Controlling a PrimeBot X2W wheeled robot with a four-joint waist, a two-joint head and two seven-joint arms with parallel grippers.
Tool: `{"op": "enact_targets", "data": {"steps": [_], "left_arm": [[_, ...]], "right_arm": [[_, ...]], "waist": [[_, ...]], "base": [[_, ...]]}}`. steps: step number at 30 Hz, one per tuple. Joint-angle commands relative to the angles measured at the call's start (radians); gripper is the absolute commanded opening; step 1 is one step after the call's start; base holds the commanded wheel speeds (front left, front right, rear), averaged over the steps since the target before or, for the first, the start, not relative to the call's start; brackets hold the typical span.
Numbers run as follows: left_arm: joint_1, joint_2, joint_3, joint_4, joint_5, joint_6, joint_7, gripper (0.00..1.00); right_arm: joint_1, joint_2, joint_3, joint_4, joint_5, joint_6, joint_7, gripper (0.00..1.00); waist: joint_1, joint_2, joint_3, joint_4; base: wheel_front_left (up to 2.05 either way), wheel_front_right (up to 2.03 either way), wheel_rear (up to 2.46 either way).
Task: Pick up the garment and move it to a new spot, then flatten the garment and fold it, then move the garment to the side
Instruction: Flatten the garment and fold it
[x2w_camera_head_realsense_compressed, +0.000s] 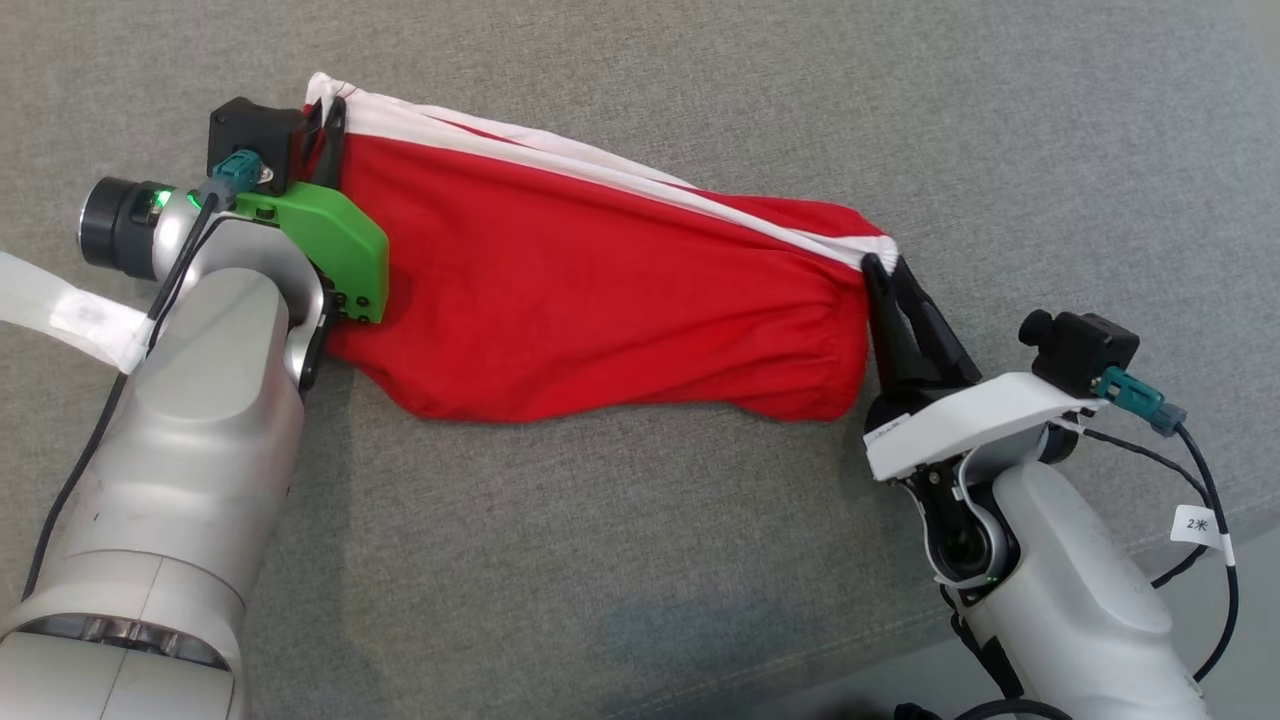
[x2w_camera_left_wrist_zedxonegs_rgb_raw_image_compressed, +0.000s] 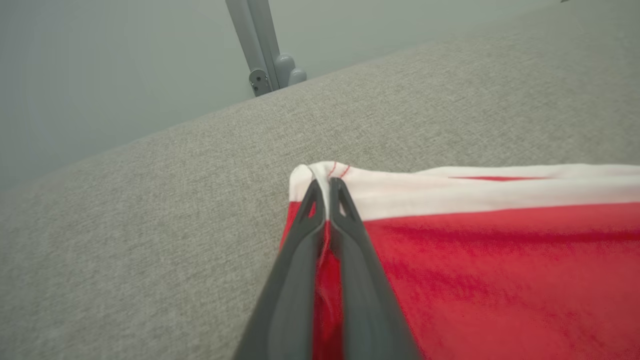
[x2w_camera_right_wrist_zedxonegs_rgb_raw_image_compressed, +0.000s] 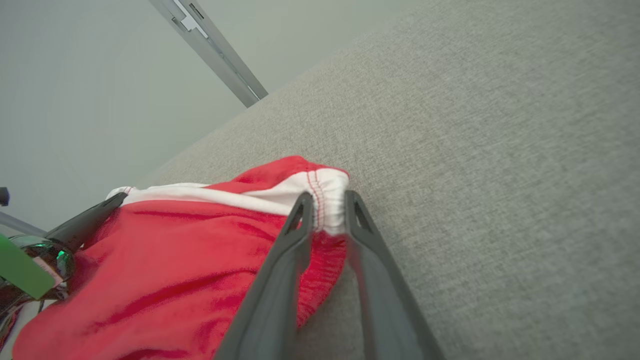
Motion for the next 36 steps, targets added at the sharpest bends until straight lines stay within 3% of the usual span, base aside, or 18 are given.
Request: {"op": "enact_targets", "data": {"steps": [1, 2, 7, 13, 18, 27, 28, 29, 30, 36], "left_arm": [[-0.016, 0.005, 0.007, 0.012, -0.007, 0.014, 0.000, 0.83], [-0.012, 0.003, 0.011, 0.017, -0.012, 0.018, 0.001, 1.00], [0.033, -0.001, 0.038, -0.040, -0.023, 0.032, 0.001, 1.00], [0.088, -0.012, 0.062, -0.105, -0.034, 0.008, 0.001, 1.00], [0.166, -0.028, 0.086, -0.065, -0.065, -0.007, 0.001, 1.00], [0.210, -0.060, 0.095, 0.074, -0.120, -0.029, 0.040, 1.00], [0.211, -0.063, 0.095, 0.081, -0.125, -0.034, 0.045, 0.68], [0.210, -0.064, 0.088, 0.086, -0.124, -0.036, 0.050, 0.15], [0.211, -0.066, 0.084, 0.090, -0.126, -0.042, 0.050, 0.00], [0.240, -0.060, 0.096, 0.092, -0.152, -0.048, 0.016, 0.00]], "right_arm": [[-0.009, 0.001, 0.005, 0.002, -0.019, -0.002, -0.003, 1.00], [-0.012, 0.003, 0.000, -0.003, -0.035, -0.002, -0.003, 1.00], [0.022, 0.012, -0.077, -0.069, -0.126, -0.002, -0.003, 1.00], [0.088, 0.015, -0.159, -0.167, -0.250, -0.001, -0.003, 1.00], [0.158, 0.023, -0.216, -0.189, -0.299, -0.001, -0.003, 1.00], [0.178, 0.029, -0.213, -0.171, -0.311, -0.001, -0.003, 1.00], [0.177, 0.030, -0.212, -0.171, -0.310, -0.001, -0.003, 1.00], [0.177, 0.030, -0.210, -0.170, -0.308, -0.001, -0.003, 1.00], [0.177, 0.031, -0.207, -0.169, -0.306, -0.001, -0.003, 1.00], [0.198, 0.032, -0.213, -0.154, -0.295, -0.001, -0.003, 1.00]], "waist": [[-0.0001, -0.0001, 0.002, -0.009], [-0.0001, -0.0001, 0.000, -0.010], [-0.0001, -0.0001, -0.025, 0.005], [-0.0001, -0.0001, -0.063, 0.029], [-0.0001, -0.0001, -0.106, 0.055], [-0.0001, -0.0001, -0.139, 0.055], [-0.0001, -0.0001, -0.140, 0.053], [-0.0001, -0.0001, -0.140, 0.051], [-0.0001, -0.0001, -0.142, 0.049], [-0.0001, -0.0001, -0.186, 0.046]], "base": [[0.00, 0.00, 0.00], [0.00, 0.00, 0.00], [0.00, 0.00, 0.00], [0.00, 0.00, 0.00], [0.00, 0.00, 0.00], [0.00, 0.00, 0.00], [0.00, 0.00, 0.00], [0.00, 0.00, 0.00], [0.00, 0.00, 0.00], [0.00, 0.00, 0.00]]}}
